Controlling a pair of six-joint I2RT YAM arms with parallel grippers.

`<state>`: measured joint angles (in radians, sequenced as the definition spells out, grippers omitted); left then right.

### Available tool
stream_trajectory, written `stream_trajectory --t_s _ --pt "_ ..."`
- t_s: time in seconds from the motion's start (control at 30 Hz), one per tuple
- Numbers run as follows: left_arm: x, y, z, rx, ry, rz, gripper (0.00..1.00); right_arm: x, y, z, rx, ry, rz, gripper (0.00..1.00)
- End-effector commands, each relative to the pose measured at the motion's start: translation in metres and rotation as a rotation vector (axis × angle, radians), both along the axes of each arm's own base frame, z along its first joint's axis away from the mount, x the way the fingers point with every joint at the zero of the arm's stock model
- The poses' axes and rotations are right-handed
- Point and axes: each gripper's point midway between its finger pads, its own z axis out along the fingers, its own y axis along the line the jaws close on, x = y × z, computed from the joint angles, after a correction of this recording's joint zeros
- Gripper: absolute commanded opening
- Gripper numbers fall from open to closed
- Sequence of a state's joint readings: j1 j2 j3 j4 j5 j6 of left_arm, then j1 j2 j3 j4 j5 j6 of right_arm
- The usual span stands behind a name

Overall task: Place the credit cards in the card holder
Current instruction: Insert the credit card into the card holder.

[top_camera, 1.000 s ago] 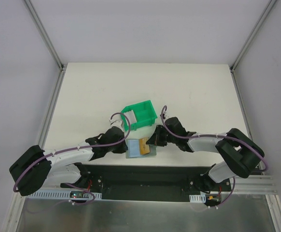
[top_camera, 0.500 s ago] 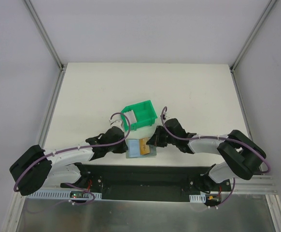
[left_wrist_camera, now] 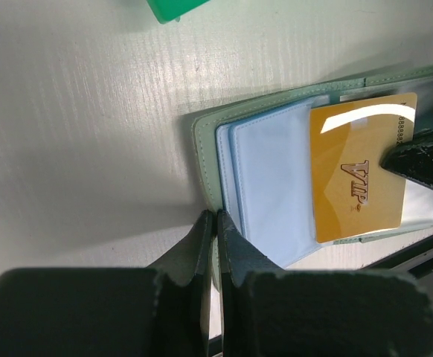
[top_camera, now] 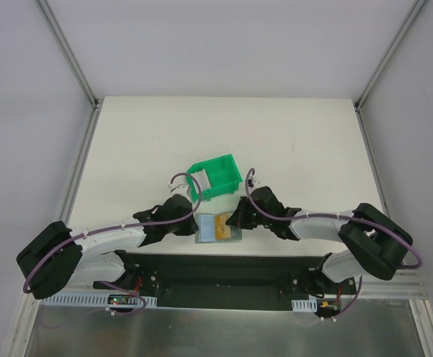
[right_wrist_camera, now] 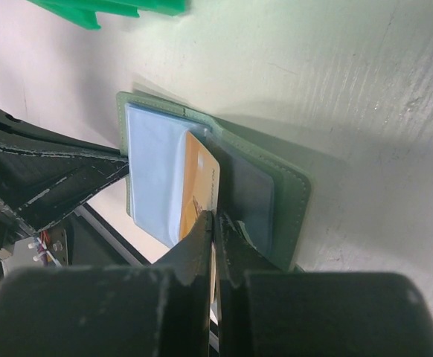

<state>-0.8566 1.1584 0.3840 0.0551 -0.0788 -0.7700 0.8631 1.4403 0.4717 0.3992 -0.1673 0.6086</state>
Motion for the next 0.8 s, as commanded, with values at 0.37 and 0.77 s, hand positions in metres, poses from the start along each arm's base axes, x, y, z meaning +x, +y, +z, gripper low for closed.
stream_trajectory --t_s 0.37,0.77 --pt "-0.006 -0.004 -0.002 -0.029 0.037 0.0 0.0 0.005 -0.015 -0.011 -0.089 -0.072 -0.074 0.0" --pt "-0.006 -0.007 -0.001 -0.044 0.042 0.006 0.0 0.0 -0.008 -0.015 -0.09 -0.037 -0.044 0.0"
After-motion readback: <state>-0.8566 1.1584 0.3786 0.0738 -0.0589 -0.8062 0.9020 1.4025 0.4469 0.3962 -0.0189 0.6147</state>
